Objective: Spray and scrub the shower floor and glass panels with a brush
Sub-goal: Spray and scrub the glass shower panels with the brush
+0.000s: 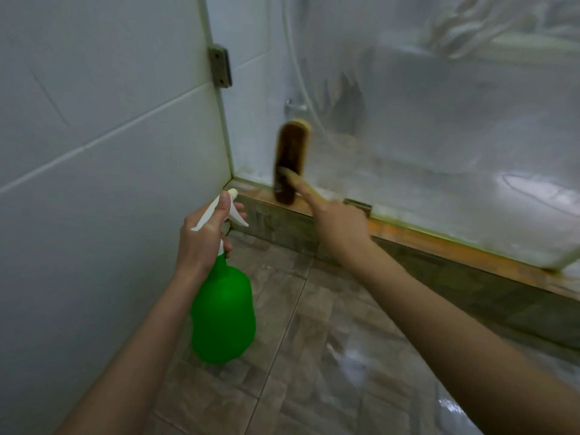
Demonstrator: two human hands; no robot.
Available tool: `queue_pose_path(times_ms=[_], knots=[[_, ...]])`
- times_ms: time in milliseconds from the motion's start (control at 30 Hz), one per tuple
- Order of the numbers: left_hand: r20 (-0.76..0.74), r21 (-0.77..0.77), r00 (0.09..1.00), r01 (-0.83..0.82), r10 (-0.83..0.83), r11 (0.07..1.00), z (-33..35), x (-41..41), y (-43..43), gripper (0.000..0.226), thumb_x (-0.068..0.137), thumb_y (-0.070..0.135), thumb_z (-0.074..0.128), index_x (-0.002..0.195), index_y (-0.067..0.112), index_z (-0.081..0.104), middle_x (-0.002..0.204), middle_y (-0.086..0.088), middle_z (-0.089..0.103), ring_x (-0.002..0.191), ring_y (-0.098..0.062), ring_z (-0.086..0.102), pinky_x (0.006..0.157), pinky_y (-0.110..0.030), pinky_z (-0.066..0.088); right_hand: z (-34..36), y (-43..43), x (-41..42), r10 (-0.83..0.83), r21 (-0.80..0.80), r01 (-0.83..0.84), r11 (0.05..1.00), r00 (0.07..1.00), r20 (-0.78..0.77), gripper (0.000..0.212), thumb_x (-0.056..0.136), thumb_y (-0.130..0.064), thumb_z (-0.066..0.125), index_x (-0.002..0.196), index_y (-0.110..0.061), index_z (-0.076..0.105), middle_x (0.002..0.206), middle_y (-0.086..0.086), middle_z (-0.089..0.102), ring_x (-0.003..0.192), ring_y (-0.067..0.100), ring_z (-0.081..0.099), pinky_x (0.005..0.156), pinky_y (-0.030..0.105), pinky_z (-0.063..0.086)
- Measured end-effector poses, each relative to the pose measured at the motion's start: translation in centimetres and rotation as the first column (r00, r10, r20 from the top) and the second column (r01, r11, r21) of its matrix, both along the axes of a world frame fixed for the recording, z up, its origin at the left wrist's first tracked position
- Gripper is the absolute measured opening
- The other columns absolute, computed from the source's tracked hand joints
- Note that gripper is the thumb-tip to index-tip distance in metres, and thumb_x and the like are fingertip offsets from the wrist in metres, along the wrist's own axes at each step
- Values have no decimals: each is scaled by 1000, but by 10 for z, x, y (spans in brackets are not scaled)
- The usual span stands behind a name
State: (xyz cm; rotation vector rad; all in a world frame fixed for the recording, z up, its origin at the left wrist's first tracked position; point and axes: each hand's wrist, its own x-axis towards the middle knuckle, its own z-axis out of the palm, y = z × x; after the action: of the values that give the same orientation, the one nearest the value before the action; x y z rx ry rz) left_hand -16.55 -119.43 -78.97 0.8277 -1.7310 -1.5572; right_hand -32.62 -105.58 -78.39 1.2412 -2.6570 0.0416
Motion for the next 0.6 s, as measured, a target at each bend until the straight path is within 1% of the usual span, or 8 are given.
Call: queue_pose_path(times_ms=[67,133,233,333,367,433,533,600], knots=[[-1,-6,1000,-6,6,1000,-1,-1,2,34,98,52,50,90,30,75,98,0,77,65,-27,62,50,-29,45,7,-42,0,103,22,-103,994,995,17,91,96,0,41,146,-51,-15,67,4,50,42,18,34,43,34,35],[-3,-9,1000,-18,18,1000,-2,0,5,32,102,45,49,95,27,74,99,-2,77,52,-17,58,46,-27,45,4,-46,-6,113,30,-112,993,994,-9,92,96,-2,43,145,-53,-15,72,6,58,42,18,35,43,33,38],[-28,-4,999,-23,23,1000,0,4,10,33,103,43,48,96,24,74,98,-5,76,44,-9,53,40,-23,44,-12,33,-10,4,-47,-3,999,999,33,100,93,1,47,142,-57,-18,71,5,54,41,15,32,37,26,32],[-21,-14,999,32,-32,999,-1,10,18,35,99,52,49,91,28,74,96,-1,77,48,-17,54,41,-25,44,-33,127,-4,-147,-210,164,964,985,94,97,90,-3,60,149,-51,-2,62,5,51,36,18,35,34,18,19],[-3,-15,999,50,-51,999,-3,11,22,38,95,55,49,91,27,75,95,0,78,46,-19,53,43,-26,43,-38,137,-4,-185,-217,210,954,974,129,96,89,-5,62,149,-50,2,60,4,47,36,19,34,35,17,17],[10,-14,997,76,-76,997,-4,9,29,40,90,58,47,89,29,75,92,2,78,43,-20,51,46,-26,43,-31,117,-7,-151,-187,159,969,987,58,93,87,-5,62,150,-48,9,61,-1,39,38,18,32,38,16,11],[4,-7,996,94,-94,996,-5,2,37,36,90,58,47,85,36,76,93,4,78,45,-21,52,49,-29,44,-15,41,-18,19,-79,-23,997,999,-50,85,96,-8,45,147,-53,-7,67,1,43,50,25,52,41,28,32],[11,-14,994,113,-112,994,-6,-5,42,41,90,58,46,90,30,76,95,5,77,41,-16,50,49,-30,44,-12,12,-25,91,-32,-92,995,995,-37,83,98,-10,41,146,-52,-11,71,6,50,56,29,59,45,35,41]])
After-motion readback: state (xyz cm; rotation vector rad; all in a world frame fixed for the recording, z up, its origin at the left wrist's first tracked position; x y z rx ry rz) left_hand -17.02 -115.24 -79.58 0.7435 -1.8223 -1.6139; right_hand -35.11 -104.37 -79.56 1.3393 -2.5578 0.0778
